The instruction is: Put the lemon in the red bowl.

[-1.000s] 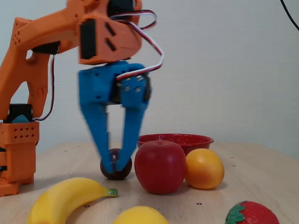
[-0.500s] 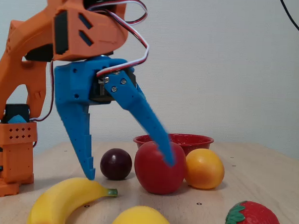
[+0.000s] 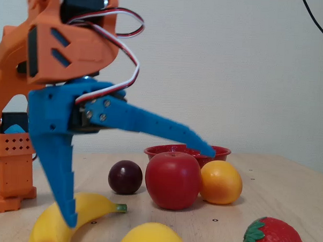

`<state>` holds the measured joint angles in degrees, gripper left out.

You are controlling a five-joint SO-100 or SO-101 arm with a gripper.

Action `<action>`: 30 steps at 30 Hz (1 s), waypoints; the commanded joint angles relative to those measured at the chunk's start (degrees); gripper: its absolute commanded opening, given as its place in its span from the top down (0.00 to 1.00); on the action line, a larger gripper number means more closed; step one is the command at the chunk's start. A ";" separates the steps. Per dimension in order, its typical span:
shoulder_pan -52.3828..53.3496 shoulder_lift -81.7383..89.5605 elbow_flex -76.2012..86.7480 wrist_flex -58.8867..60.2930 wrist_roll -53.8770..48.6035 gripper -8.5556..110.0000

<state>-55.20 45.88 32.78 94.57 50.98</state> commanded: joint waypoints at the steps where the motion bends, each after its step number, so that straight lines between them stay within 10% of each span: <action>1: -1.76 2.81 -5.80 -2.11 2.72 0.37; 30: 1.85 -9.23 -12.04 -6.42 0.18 0.37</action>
<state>-55.55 32.96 26.63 89.56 52.12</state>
